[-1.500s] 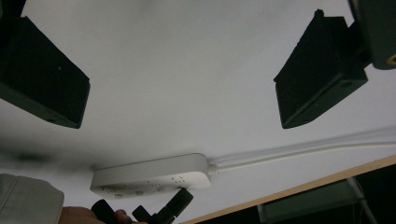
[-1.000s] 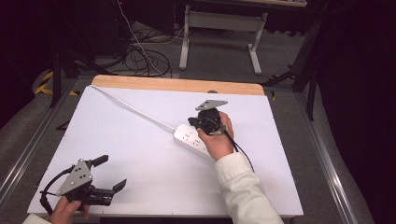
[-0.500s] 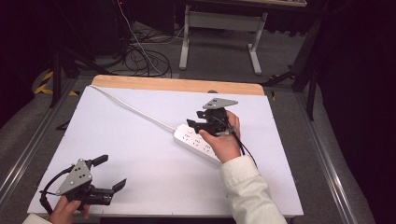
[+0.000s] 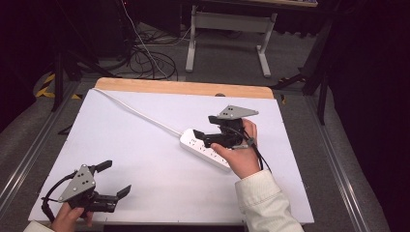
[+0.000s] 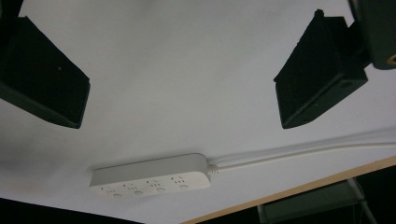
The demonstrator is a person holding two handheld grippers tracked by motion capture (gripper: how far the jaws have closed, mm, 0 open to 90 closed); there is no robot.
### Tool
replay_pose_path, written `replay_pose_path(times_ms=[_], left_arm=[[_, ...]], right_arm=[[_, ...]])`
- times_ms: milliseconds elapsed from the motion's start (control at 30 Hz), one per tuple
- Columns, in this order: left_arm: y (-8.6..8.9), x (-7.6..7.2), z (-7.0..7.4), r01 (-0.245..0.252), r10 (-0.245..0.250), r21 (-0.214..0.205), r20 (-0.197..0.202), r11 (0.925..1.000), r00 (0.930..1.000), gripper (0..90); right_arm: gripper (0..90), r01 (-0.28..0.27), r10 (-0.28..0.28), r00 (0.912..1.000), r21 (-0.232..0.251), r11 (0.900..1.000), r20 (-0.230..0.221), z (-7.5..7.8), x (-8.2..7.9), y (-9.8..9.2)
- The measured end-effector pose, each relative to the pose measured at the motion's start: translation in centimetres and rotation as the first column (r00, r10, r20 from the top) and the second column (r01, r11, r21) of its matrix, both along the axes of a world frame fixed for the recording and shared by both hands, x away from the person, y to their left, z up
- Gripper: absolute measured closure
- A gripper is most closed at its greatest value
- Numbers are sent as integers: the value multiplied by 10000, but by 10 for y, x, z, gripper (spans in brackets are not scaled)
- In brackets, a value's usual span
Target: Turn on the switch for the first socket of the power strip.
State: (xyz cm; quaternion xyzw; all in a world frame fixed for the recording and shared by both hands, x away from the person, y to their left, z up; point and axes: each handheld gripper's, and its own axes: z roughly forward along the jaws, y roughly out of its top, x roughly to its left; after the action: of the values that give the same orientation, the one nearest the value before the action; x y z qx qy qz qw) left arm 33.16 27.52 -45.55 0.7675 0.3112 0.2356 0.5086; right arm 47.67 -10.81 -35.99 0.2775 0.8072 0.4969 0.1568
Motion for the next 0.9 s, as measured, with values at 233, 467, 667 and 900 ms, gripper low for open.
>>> replay_pose_path(times_ms=[233,467,667,900], left_arm=[[0,0,0,-4,4,-9,-30,10000,10000,38],[0,0,0,-43,43,-45,-7,10000,10000,38],[0,0,0,-26,26,-36,6,10000,10000,37],[0,0,0,-43,43,-59,2,10000,10000,37]], right_arm=[[214,-65,62,9997,108,9999,240,5,-12,-7],[108,45,-58,9988,268,9996,493,7,-23,-14],[73,-324,312,9990,377,9988,316,4,-36,-28],[74,-84,67,9990,402,9992,434,-4,-50,-45]])
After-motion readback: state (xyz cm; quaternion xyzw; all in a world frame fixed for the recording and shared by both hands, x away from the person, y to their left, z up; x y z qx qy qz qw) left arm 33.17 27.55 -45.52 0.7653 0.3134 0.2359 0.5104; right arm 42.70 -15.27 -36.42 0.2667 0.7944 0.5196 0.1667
